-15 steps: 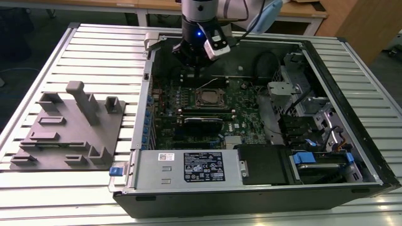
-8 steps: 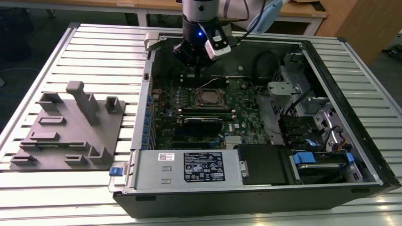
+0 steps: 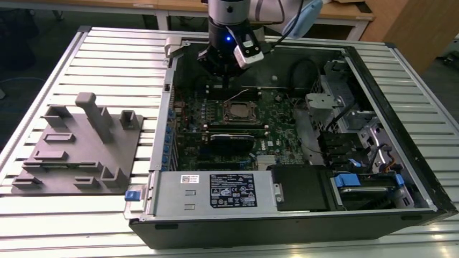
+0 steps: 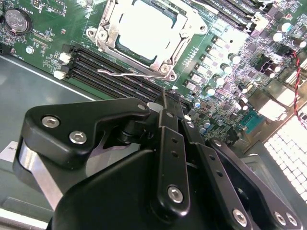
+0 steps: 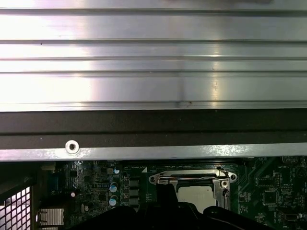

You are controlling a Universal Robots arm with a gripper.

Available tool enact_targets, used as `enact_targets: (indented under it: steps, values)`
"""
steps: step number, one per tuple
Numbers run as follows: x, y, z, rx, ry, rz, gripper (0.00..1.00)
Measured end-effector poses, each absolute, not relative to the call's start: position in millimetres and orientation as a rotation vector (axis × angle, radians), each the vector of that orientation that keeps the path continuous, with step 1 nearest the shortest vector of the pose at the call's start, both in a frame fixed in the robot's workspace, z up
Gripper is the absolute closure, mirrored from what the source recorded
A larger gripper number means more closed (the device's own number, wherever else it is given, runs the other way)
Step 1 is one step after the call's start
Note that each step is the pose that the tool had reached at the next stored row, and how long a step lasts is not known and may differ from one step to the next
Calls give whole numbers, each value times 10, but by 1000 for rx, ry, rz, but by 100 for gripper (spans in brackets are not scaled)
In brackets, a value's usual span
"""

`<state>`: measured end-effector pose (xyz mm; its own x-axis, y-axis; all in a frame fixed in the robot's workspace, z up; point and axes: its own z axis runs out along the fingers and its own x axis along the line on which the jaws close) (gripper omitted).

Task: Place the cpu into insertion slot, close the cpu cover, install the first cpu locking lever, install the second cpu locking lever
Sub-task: 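Install the first cpu locking lever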

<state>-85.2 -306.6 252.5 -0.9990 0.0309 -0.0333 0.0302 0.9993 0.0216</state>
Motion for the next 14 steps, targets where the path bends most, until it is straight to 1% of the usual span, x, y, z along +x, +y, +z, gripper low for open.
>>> enact_targets:
  steps: [2, 6, 10, 14]
  values:
    - [-851, -3066, 2519, 47, 3107, 37, 89]
    - [-852, -3082, 2492, 48, 3107, 85, 89]
    - [-846, -3093, 2438, 49, 3106, 111, 89]
    - [-830, -3094, 2367, 49, 3106, 119, 89]
